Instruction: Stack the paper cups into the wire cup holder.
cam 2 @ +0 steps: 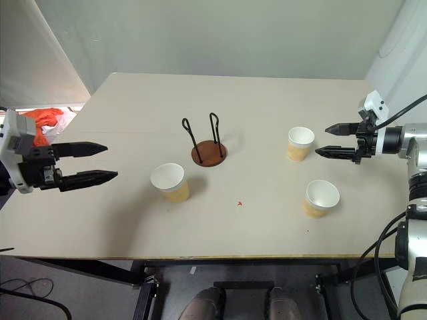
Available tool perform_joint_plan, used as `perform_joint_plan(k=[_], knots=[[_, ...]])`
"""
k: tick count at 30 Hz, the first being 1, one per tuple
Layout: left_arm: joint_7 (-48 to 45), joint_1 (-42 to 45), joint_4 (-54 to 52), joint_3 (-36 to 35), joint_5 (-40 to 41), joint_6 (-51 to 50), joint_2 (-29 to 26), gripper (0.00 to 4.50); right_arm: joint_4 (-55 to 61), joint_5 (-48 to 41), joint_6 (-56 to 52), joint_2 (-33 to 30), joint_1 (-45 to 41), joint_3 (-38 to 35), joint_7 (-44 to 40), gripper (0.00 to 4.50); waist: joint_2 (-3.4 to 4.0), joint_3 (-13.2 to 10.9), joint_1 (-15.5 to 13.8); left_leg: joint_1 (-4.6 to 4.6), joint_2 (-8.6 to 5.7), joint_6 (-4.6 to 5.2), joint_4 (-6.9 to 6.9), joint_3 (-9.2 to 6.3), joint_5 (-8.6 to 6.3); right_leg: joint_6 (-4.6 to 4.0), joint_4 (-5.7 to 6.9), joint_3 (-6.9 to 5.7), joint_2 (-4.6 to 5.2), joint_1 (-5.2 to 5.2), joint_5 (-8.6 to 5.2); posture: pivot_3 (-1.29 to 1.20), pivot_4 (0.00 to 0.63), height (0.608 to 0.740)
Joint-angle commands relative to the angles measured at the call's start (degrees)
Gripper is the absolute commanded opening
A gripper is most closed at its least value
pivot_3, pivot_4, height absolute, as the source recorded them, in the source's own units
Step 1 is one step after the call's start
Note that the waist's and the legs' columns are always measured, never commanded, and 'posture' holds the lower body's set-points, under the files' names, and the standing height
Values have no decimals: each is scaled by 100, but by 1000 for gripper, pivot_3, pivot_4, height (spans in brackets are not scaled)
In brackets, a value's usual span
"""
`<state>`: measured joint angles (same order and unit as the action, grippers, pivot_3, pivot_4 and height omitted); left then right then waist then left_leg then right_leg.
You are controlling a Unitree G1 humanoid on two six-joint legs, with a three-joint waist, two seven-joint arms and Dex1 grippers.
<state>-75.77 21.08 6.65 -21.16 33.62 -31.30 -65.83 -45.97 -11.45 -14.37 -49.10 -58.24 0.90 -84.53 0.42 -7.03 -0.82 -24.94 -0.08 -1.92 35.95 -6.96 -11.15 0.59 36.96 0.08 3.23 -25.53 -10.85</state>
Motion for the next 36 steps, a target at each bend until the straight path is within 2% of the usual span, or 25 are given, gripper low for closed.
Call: perform_joint_plan(k=[1, 9, 13, 15, 18, 21, 24, 26, 36], knots=[[43, 129, -64, -89, 15, 33, -70, 4471, 160, -66, -3, -92, -83, -150, -71, 4500, 0, 0, 0, 0, 0, 0, 0, 0, 0, 0, 0, 0, 0, 0, 0, 0, 150, 740], [264, 597, -44, 165, -29, 127, 236, 4471, 539, -185, -191, -181, 81, -236, -146, 4500, 0, 0, -20, 0, -1, 1, 4, -1, 1, 0, 2, 0, 0, 1, 0, 0, 150, 740], [813, 1868, 791, 1110, -723, 303, 882, 4471, 1517, -527, -642, -187, 464, -436, -59, 4500, 1, 0, -104, 0, -3, 2, 10, -3, 5, 5, 3, -1, 1, 8, 3, 0, 150, 740], [872, 2192, 1084, 1387, -991, 449, 1091, 4471, 1862, -606, -802, -186, 624, -484, 39, 4500, 0, 0, -89, 0, -3, 6, 13, -1, 15, 20, -2, -1, 2, 9, 15, 0, 150, 740], [1294, 2941, 2093, 1986, -1745, 1095, 1723, 4471, 2592, -853, -1146, -192, 976, -642, 254, 4500, -1, -1, -96, 0, -6, 13, 18, 1, 19, 28, -6, 1, 3, 14, 19, 0, 150, 740], [1182, 3416, 2829, 2369, -2087, 1407, 2258, 4471, 3125, -1041, -1424, -240, 1330, -824, 483, 4500, -4, -2, -102, -4, -7, 19, 22, 1, 23, 45, -10, 1, 3, 19, 29, 0, 150, 740], [1169, 3702, 3415, 2553, -2346, 1697, 2579, 4471, 3476, -1188, -1629, -366, 1631, -984, 663, 4500, -6, -4, -99, -12, -9, 24, 24, 4, 23, 73, -24, 2, 4, 21, 45, 0, 150, 740], [1154, 3900, 3809, 2655, -2482, 1812, 2807, 4471, 3694, -1275, -1750, -482, 1849, -1126, 774, 4500, -6, -4, -101, -16, -8, 26, 25, 5, 22, 120, -31, 2, 3, 21, 69, 0, 150, 740], [1616, 4681, 5471, 2731, -3096, 2598, 3761, 4471, 4512, -1682, -2142, -762, 2572, -1639, 1269, 4500, -6, -4, -122, -31, -13, 59, 35, 13, 40, 187, -98, 10, -1, 44, 105, 0, 150, 740]])
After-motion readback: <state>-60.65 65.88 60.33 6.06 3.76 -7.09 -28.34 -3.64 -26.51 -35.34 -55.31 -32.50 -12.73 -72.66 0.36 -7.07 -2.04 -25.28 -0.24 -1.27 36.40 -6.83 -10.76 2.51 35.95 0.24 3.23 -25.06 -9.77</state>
